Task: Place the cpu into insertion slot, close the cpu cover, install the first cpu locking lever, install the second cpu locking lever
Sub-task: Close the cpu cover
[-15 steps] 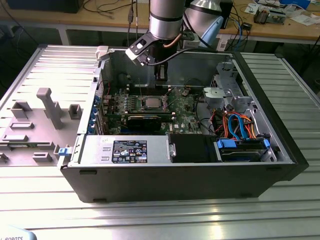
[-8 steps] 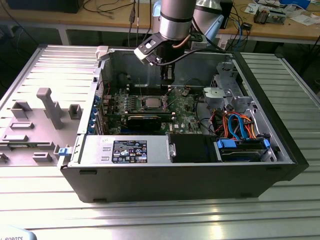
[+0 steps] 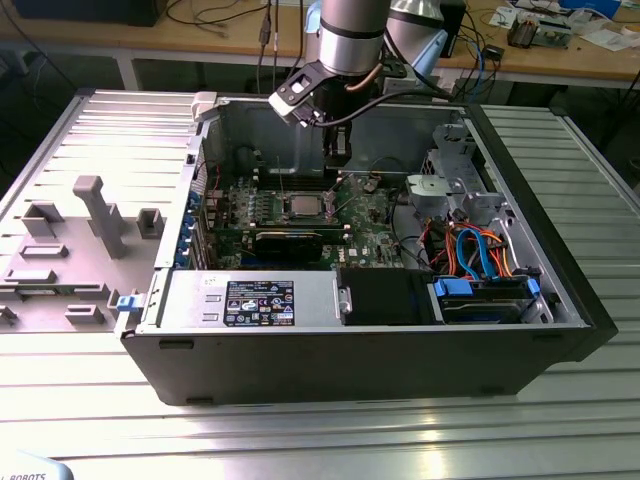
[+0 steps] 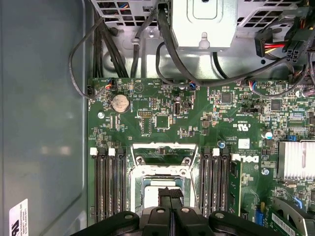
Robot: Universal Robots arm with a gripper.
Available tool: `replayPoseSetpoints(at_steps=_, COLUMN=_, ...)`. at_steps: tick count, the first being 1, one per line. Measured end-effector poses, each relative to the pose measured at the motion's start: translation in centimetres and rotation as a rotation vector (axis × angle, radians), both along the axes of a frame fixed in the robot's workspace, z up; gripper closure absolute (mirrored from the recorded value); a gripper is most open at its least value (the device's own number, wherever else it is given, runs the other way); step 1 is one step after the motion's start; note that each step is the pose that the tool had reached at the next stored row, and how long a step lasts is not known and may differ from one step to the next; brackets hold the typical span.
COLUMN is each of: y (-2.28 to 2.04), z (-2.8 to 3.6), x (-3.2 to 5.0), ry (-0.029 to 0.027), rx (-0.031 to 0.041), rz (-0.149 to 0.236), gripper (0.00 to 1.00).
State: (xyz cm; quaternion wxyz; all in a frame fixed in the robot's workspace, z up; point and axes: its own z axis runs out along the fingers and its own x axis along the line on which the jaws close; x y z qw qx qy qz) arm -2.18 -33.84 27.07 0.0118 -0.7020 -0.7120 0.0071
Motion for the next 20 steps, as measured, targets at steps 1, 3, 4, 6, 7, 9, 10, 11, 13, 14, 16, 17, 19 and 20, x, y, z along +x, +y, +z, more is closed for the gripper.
replayPoseSetpoints(at_steps=1, y=0.00, z=0.00, x=0.00, ry=0.0000, rx=-0.0002, rz=0.000, gripper=0.89)
replayPoseSetpoints(at_steps=3, y=0.00, z=0.01, x=0.00, ry=0.0001, rx=-0.0013, rz=0.000, gripper=0.89)
replayPoseSetpoints(at_steps=4, y=0.00, z=0.01, x=0.00, ry=0.0001, rx=-0.0013, rz=0.000, gripper=0.89)
replayPoseSetpoints(at_steps=6, y=0.00, z=0.01, x=0.00, ry=0.0001, rx=-0.0014, rz=0.000, gripper=0.89)
replayPoseSetpoints(at_steps=7, y=0.00, z=0.01, x=0.00, ry=0.0001, rx=-0.0015, rz=0.000, gripper=0.89)
replayPoseSetpoints(at_steps=9, y=0.00, z=0.01, x=0.00, ry=0.0000, rx=-0.0014, rz=0.000, gripper=0.89)
replayPoseSetpoints(at_steps=10, y=0.00, z=0.01, x=0.00, ry=0.0001, rx=-0.0015, rz=0.000, gripper=0.89)
replayPoseSetpoints(at_steps=11, y=0.00, z=0.01, x=0.00, ry=0.0001, rx=-0.0015, rz=0.000, gripper=0.89)
replayPoseSetpoints(at_steps=13, y=0.00, z=0.01, x=0.07, ry=0.0001, rx=-0.0016, rz=0.000, gripper=0.89)
replayPoseSetpoints(at_steps=14, y=0.00, z=0.01, x=0.13, ry=0.0001, rx=-0.0015, rz=0.000, gripper=0.89)
replayPoseSetpoints(at_steps=16, y=0.00, z=0.01, x=0.34, ry=0.0001, rx=-0.0016, rz=0.000, gripper=0.89)
replayPoseSetpoints(at_steps=17, y=0.00, z=0.01, x=0.41, ry=0.0001, rx=-0.0015, rz=0.000, gripper=0.89)
replayPoseSetpoints(at_steps=19, y=0.00, z=0.01, x=0.48, ry=0.0001, rx=-0.0016, rz=0.000, gripper=0.89)
replayPoseSetpoints(at_steps=20, y=0.00, z=0.01, x=0.49, ry=0.0001, rx=-0.0015, rz=0.000, gripper=0.89)
